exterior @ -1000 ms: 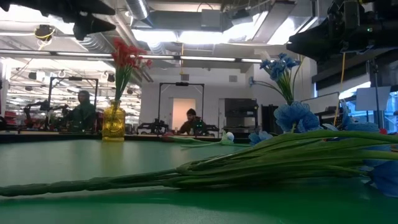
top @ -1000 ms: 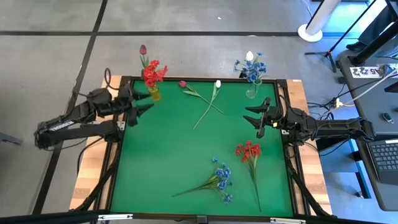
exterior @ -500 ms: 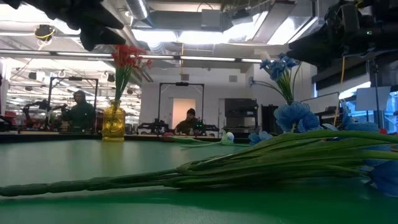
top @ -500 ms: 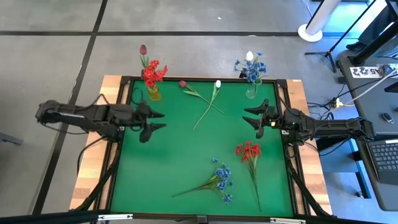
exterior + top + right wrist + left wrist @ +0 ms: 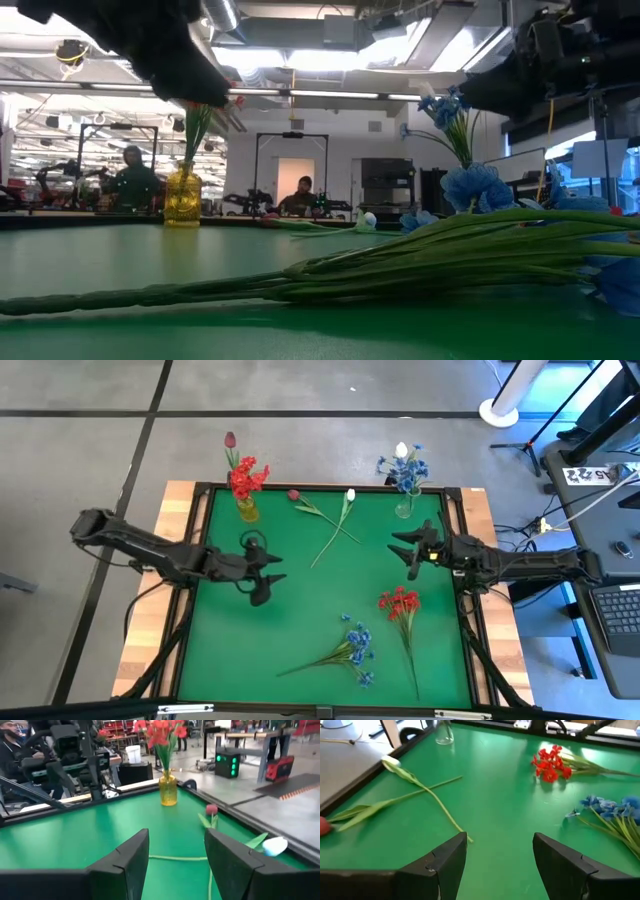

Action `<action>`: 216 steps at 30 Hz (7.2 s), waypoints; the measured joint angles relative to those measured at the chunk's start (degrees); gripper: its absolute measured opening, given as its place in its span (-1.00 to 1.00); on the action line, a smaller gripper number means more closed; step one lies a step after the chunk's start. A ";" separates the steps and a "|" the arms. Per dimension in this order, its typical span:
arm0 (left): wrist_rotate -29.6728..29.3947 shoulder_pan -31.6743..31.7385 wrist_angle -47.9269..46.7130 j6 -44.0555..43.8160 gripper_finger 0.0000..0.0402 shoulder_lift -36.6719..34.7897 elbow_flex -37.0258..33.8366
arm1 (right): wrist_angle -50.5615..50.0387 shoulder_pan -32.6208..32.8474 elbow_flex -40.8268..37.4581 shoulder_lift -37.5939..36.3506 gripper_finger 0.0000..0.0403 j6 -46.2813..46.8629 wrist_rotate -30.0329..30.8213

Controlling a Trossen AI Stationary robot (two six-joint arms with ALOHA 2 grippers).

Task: Sort flowers into vase by color
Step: Put the orange flowers into the yellow vase

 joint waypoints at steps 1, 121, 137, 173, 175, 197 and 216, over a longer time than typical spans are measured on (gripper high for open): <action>0.06 -0.01 1.53 -0.08 0.10 1.93 0.00 | -0.04 0.00 0.00 0.57 -0.06 1.23 -0.57; 13.04 -2.33 32.89 12.30 0.10 6.13 3.65 | 23.37 12.35 32.11 42.30 -0.97 8.14 -0.08; 11.11 6.29 43.60 3.25 0.13 11.48 3.65 | 35.29 7.08 32.51 46.25 -0.97 8.36 -11.99; 18.34 7.45 35.39 3.08 -0.22 6.43 3.65 | 15.80 7.13 52.43 59.24 -0.97 4.13 -16.70; 18.34 7.45 34.97 3.08 -0.29 6.43 3.65 | 16.13 7.13 52.43 59.24 -0.97 4.15 -16.48; 15.66 7.40 31.53 4.65 -0.98 4.37 3.65 | 14.20 7.10 52.41 57.29 -0.07 2.41 -18.98; 4.25 7.47 17.78 11.88 -1.00 -15.83 3.63 | -6.22 7.17 52.37 48.94 0.59 2.23 -14.75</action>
